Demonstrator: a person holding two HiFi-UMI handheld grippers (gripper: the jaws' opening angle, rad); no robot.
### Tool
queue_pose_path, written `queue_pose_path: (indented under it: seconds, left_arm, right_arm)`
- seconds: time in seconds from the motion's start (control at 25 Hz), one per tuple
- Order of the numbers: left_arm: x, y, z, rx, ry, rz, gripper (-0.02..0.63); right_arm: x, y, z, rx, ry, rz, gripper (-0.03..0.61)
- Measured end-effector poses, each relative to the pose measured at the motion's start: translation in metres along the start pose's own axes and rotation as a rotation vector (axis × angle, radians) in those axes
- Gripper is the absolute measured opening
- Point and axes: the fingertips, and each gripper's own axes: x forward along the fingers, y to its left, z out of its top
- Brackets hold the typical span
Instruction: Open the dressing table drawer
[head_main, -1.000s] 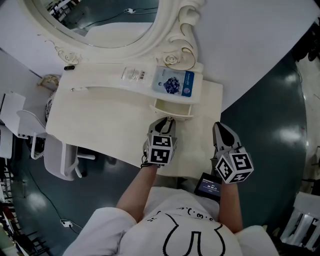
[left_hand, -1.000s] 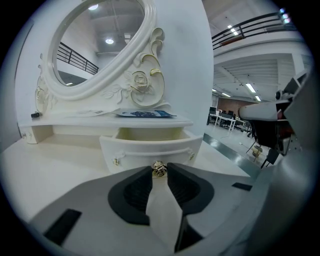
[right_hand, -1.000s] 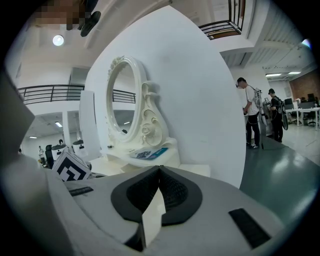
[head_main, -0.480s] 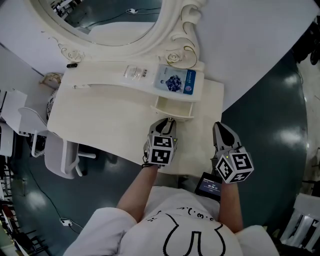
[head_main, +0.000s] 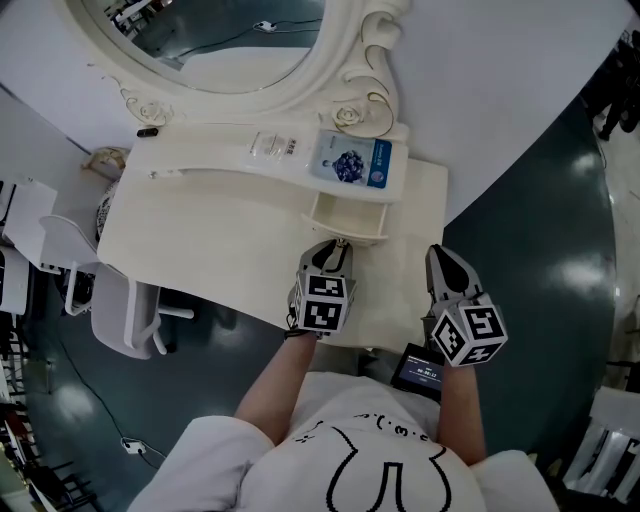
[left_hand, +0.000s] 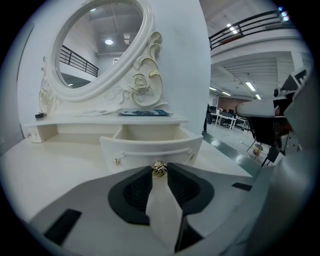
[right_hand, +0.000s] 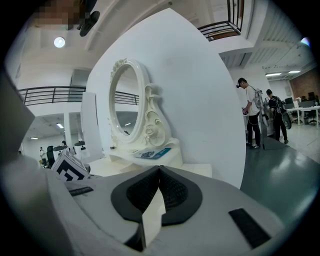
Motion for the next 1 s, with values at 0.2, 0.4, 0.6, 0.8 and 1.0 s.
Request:
queue_pose_path:
  seconds: [0.2,0.4,0.6,0.8,1.0]
  left_arm:
    - [-0.001,0.0,-0.002,0.003,0.005,0.001,0.112]
    - [0.0,-0.001,-0.002,0.013,0.014,0.008,0.203]
    - [-0.004,-0.002,0.004,0.017,-0.007,0.014,0.264]
    - [-0.012,0.0,0.008,0.018,-0.01,0.022,0.275]
    - [-0.023,0.007,0.02,0.031,-0.035,0.024,0.275]
  right_arm:
    - [-0.001,-0.001,0.002,0.009,-0.012,-0.003,0.017]
    - [-0.003,-0.001,0.005,0.017,-0.023,-0.006,0.017]
    - [-0.005,-0.004,0.011,0.022,-0.039,-0.004,0.017]
    - [-0.005,-0.003,0.018,0.018,-0.049,0.01,0.017]
    - [0.001,0.0,0.027,0.007,-0.061,0.031,0.017]
